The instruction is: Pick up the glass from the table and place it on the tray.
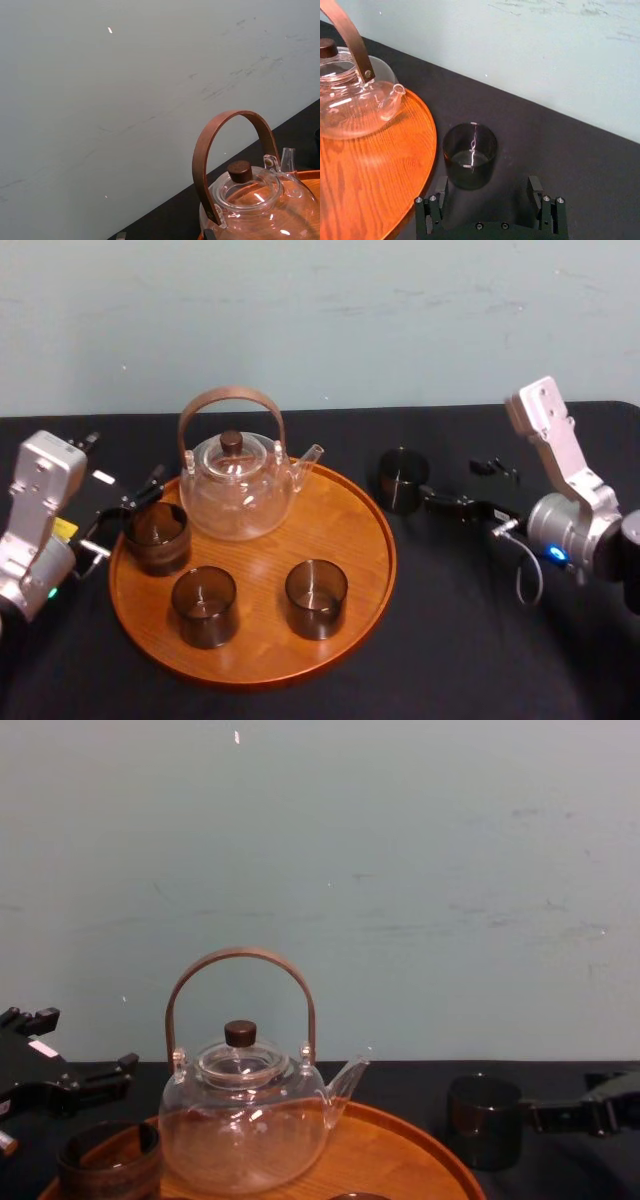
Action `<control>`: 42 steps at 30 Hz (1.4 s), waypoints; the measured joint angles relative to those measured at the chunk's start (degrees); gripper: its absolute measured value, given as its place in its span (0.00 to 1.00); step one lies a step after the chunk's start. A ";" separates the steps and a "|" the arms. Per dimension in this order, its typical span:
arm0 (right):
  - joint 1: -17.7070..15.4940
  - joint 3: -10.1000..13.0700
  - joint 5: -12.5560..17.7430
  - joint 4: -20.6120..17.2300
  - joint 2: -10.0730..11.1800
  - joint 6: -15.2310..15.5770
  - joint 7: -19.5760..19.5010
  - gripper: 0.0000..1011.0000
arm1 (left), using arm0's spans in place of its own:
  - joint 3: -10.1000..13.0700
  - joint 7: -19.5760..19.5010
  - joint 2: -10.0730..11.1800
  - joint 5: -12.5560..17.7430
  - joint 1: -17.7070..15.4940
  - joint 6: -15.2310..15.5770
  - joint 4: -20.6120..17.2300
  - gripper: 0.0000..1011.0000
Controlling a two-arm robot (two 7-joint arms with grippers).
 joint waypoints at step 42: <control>9.22 -1.36 -7.21 12.91 -8.35 -1.61 5.76 0.99 | 0.00 0.00 0.00 0.00 0.00 0.00 0.00 0.99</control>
